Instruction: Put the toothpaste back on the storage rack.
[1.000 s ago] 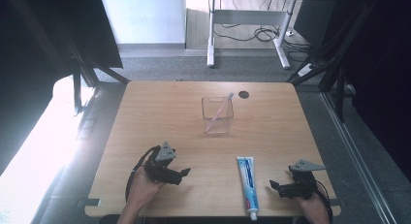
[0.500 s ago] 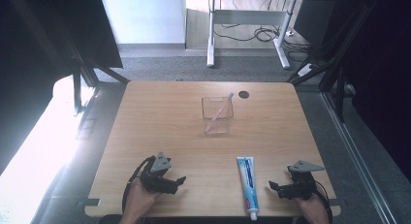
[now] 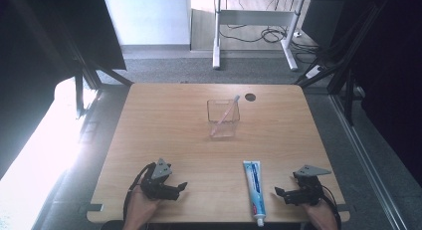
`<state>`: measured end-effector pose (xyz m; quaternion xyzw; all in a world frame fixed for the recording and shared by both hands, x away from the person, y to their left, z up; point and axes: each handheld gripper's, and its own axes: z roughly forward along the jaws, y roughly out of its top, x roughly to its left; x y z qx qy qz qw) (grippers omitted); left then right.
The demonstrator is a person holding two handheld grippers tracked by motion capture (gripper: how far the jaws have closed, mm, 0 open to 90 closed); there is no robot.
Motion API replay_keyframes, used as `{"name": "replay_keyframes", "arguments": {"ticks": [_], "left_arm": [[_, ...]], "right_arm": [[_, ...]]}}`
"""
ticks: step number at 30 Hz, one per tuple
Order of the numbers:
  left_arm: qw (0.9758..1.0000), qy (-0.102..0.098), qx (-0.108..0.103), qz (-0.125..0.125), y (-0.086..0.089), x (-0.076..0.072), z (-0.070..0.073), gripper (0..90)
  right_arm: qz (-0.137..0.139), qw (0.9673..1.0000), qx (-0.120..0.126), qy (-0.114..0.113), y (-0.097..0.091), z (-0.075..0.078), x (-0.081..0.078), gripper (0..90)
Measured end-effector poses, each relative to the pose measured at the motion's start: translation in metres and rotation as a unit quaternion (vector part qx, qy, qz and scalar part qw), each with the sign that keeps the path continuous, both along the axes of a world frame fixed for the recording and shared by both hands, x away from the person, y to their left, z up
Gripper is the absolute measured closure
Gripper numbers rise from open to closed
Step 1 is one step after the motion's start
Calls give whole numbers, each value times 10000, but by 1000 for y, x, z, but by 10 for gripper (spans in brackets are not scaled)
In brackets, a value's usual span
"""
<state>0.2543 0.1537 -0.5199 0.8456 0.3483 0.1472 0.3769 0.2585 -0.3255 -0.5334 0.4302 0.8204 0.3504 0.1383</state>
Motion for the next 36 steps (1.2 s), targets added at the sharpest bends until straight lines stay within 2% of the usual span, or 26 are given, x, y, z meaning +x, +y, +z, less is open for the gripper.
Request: {"name": "replay_keyframes", "arguments": {"ticks": [2,7,9,12,14,15,16,18,19,23,29,33,36], "left_arm": [[10000,4,26,25,1,1,0,131],[9999,-29,-63,105,6,0,1,131],[9999,-43,-116,113,9,1,1,131],[9998,-34,-142,145,11,1,1,132],[9998,-26,-145,156,11,1,1,132],[9998,-28,-145,168,11,1,0,132],[9997,-32,-143,170,11,1,0,132],[9998,-40,-119,140,11,1,0,132],[9998,-50,-122,141,10,1,1,132],[9998,-60,-129,143,11,0,1,132],[9997,-74,-192,166,13,0,2,133],[9996,-80,-208,164,13,-1,2,133],[9993,-57,-339,138,13,-2,3,133]], "right_arm": [[25,10000,-28,6,2,2,-1,47],[53,9999,114,110,5,9,-1,95],[72,9997,155,182,5,12,-2,128],[35,9994,90,346,5,13,-3,164],[-26,9993,10,365,3,14,-4,280],[-60,9993,22,375,2,15,-4,353],[-59,9991,71,403,0,17,-4,475],[-8,9990,101,425,0,20,-5,594],[68,9991,107,411,0,22,-6,680],[378,9985,153,362,5,28,-9,897],[619,9966,215,506,16,31,-11,900],[835,9949,280,498,27,34,-11,900],[984,9935,314,478,34,37,-13,900]]}}
